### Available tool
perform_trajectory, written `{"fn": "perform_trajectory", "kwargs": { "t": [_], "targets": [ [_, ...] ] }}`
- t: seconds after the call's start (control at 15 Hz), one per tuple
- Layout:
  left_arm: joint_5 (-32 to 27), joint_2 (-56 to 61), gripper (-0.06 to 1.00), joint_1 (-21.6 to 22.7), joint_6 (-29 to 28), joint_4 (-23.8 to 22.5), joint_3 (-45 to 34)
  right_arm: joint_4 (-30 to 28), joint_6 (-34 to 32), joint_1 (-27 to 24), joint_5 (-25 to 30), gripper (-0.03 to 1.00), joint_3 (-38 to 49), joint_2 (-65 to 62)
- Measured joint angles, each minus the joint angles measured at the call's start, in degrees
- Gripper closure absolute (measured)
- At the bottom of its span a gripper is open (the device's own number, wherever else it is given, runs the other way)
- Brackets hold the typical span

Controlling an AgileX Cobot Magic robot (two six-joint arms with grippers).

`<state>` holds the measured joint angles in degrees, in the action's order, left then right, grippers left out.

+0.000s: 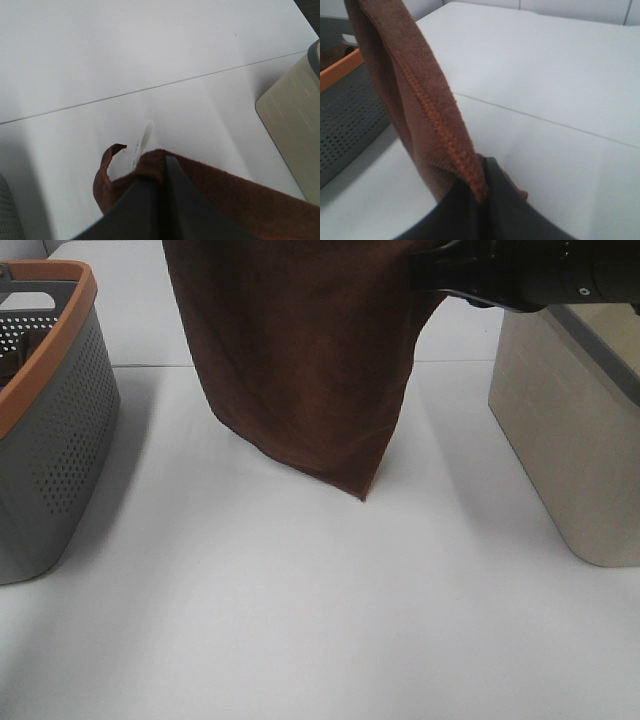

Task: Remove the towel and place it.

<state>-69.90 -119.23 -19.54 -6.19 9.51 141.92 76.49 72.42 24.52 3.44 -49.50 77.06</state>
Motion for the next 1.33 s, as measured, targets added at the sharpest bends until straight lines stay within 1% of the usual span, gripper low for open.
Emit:
{"fn": "perform_trajectory", "kwargs": {
  "t": [0.07, 0.13, 0.2, 0.27, 0.4, 0.47, 0.53, 0.67, 0.73, 0.93, 1.07, 1.2, 1.33],
  "targets": [
    [0.00, 0.00, 0.94, 0.00, 0.00, 0.06, 0.00, -0.69, -1.03, -2.41, 6.36, 0.97, -1.32, 1.83],
    [0.00, 0.00, 0.94, 0.00, 0.00, 0.17, 0.00, -3.55, -3.78, -4.30, 12.55, 0.97, -2.75, 3.55],
    [0.00, 0.00, 0.94, 0.00, 0.00, 0.40, 0.00, -10.43, -9.28, -5.56, 17.65, 0.97, -4.58, 4.98],
    [0.00, 0.00, 0.94, 0.00, 0.00, 0.46, 0.00, -20.97, -16.90, -6.02, 21.94, 0.97, -6.42, 6.65],
    [-0.52, 0.00, 0.94, 0.00, 0.00, 1.43, 0.00, -43.60, -38.22, -6.25, 29.97, 0.97, -11.00, 9.34],
    [-1.32, -0.06, 0.94, -0.17, 0.00, 2.75, 0.00, -54.95, -48.99, -6.25, 31.17, 0.97, -13.06, 9.63],
    [-1.66, -0.11, 0.94, -0.40, 0.00, 3.04, 0.00, -64.80, -57.07, -6.25, 31.17, 0.97, -14.84, 9.57],
    [-1.78, -0.11, 0.94, -0.46, 0.00, 2.81, -0.06, -73.68, -65.37, -6.25, 30.71, 0.97, -17.65, 9.34],
    [-1.49, -0.17, 0.94, -0.46, -0.52, 0.74, -1.03, -79.24, -68.93, -6.25, 29.56, 0.97, -21.14, 9.34],
    [-0.80, -0.97, 0.94, -0.46, -1.43, -3.21, -2.35, -80.79, -69.56, -6.25, 26.41, 0.97, -25.21, 9.74],
    [-0.74, -2.41, 0.94, -0.40, -1.66, -4.81, -2.35, -81.59, -69.61, -6.25, 23.32, 0.97, -27.33, 12.32],
    [-0.06, -4.35, 0.94, -0.17, -1.66, -5.61, -2.35, -83.59, -70.70, -6.25, 20.57, 0.97, -30.08, 16.10],
    [5.16, -6.07, 0.94, -0.11, -1.72, -7.16, -2.41, -87.15, -73.51, -6.25, 17.48, 0.97, -33.46, 19.77]
  ]
}}
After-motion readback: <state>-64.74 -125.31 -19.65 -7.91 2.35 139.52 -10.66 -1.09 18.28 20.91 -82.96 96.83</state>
